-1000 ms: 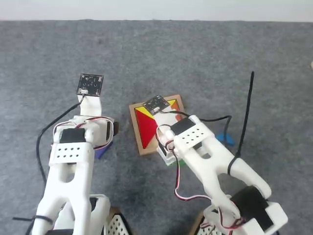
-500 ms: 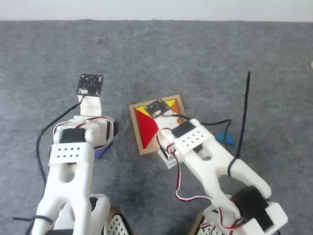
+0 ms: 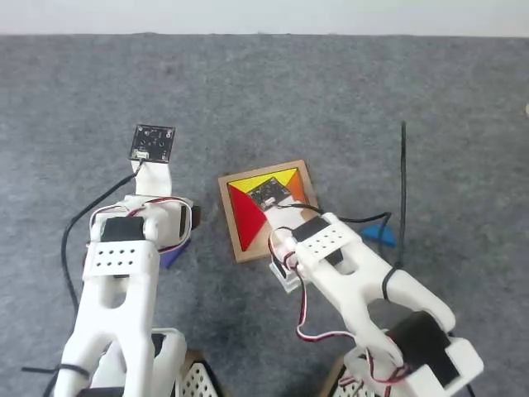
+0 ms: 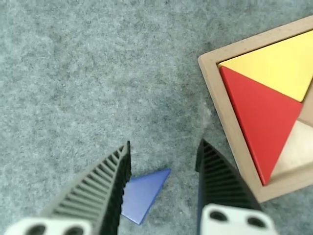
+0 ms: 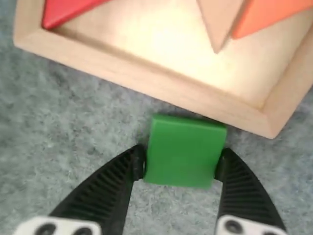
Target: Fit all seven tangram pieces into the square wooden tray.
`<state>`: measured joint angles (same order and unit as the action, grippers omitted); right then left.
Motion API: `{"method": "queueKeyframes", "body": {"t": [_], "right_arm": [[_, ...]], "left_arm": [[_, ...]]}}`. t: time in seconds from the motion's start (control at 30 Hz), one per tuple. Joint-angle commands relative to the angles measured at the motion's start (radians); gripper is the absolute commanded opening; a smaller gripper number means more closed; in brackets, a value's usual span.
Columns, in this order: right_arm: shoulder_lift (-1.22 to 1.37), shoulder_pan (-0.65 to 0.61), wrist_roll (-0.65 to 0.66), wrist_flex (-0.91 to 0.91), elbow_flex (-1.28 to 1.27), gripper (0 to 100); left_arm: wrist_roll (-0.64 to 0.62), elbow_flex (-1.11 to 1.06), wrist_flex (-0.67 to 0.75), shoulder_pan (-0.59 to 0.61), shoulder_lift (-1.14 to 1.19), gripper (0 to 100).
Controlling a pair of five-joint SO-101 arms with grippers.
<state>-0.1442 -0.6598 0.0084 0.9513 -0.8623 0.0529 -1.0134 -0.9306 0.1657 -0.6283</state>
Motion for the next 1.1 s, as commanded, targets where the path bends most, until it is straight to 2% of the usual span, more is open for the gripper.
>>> {"method": "queueKeyframes", "body": {"t": [0.0,0.13,0.27,0.37,0.53,0.6,0.73,0.87,1.07], "right_arm": [[0.022,0.007,-0.011,-0.013,0.023,13.9],[0.019,0.007,0.000,-0.025,0.035,2.4],[0.005,0.042,0.066,0.012,0.046,0.7],[-0.073,0.131,0.100,0.088,0.048,0.7],[-0.295,0.272,0.327,0.216,0.078,0.7],[-0.372,0.259,0.397,0.268,0.124,0.7],[-0.377,0.128,0.410,0.306,0.227,0.7],[-0.202,0.035,0.405,0.257,0.319,0.7],[0.119,0.007,0.417,0.170,0.471,0.7]], "left_arm": [[0.000,0.004,0.018,0.005,-0.011,22],[0.000,0.004,0.018,0.005,-0.011,22],[0.000,0.004,0.021,0.005,-0.006,22],[0.000,0.004,0.021,0.005,-0.005,22],[0.000,0.004,0.021,0.005,-0.005,22],[0.000,0.004,0.021,0.005,-0.005,22],[0.000,0.005,0.023,0.005,-0.005,22],[0.000,0.004,0.023,0.005,-0.005,22],[0.000,0.002,0.023,0.005,-0.005,22]]}}
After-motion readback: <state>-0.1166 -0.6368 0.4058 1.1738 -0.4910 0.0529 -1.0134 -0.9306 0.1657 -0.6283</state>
